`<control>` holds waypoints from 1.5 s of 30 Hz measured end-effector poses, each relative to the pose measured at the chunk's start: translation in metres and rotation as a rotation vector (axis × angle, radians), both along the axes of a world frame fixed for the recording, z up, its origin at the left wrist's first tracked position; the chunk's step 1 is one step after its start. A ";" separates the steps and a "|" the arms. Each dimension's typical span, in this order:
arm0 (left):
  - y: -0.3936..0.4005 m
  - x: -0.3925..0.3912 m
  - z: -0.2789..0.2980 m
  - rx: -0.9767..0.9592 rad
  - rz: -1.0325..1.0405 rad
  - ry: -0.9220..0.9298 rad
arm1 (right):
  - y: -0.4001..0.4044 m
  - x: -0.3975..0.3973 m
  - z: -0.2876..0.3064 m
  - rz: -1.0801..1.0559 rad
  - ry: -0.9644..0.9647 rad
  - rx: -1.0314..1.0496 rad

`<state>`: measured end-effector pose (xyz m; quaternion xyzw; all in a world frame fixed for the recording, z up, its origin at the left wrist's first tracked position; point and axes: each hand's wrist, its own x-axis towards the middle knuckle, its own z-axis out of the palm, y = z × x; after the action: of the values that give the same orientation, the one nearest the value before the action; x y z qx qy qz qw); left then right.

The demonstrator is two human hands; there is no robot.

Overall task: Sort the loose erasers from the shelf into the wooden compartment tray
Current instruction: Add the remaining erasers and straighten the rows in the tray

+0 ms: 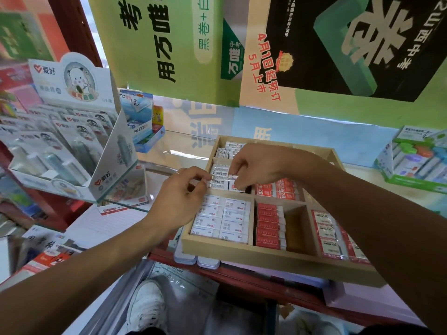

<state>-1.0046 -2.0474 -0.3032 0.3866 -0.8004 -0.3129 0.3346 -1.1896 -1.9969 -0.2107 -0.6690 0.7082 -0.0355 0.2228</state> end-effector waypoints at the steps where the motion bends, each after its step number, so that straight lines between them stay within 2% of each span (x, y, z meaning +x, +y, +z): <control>1: 0.001 0.000 0.000 0.006 -0.001 0.003 | 0.001 0.000 -0.002 0.000 0.006 -0.013; 9: 0.003 0.001 0.001 0.016 0.000 -0.003 | 0.010 -0.008 -0.007 0.037 -0.011 -0.018; 14: 0.002 0.001 0.000 0.008 0.005 -0.002 | 0.024 -0.009 -0.017 0.153 -0.012 -0.297; 18: 0.002 0.001 0.000 0.028 0.002 0.005 | 0.036 -0.006 -0.036 0.235 0.135 -0.383; 22: 0.002 0.001 0.000 0.026 -0.003 0.005 | 0.046 0.000 -0.038 0.181 0.294 -0.244; 26: 0.001 0.001 -0.002 0.020 -0.004 -0.007 | 0.045 0.007 -0.038 0.245 0.416 -0.203; 29: 0.001 0.001 -0.001 0.013 -0.004 -0.024 | 0.044 0.008 -0.038 0.245 0.412 -0.188; 35: 0.003 0.001 0.005 -0.030 -0.015 -0.122 | 0.056 0.003 -0.039 0.197 0.254 -0.171; 40: 0.009 0.002 0.016 -0.067 -0.041 -0.251 | 0.051 0.020 -0.022 0.216 0.463 -0.197; 41: 0.011 0.002 0.019 -0.071 -0.051 -0.263 | 0.052 0.019 -0.022 0.200 0.436 -0.211; 45: 0.015 0.004 0.023 -0.106 -0.103 -0.358 | 0.076 0.003 -0.020 0.008 0.114 -0.300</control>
<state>-1.0006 -2.0320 -0.2798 0.3766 -0.8812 -0.2133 0.1905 -1.1866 -1.9206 -0.2312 -0.6985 0.7037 -0.1021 0.0800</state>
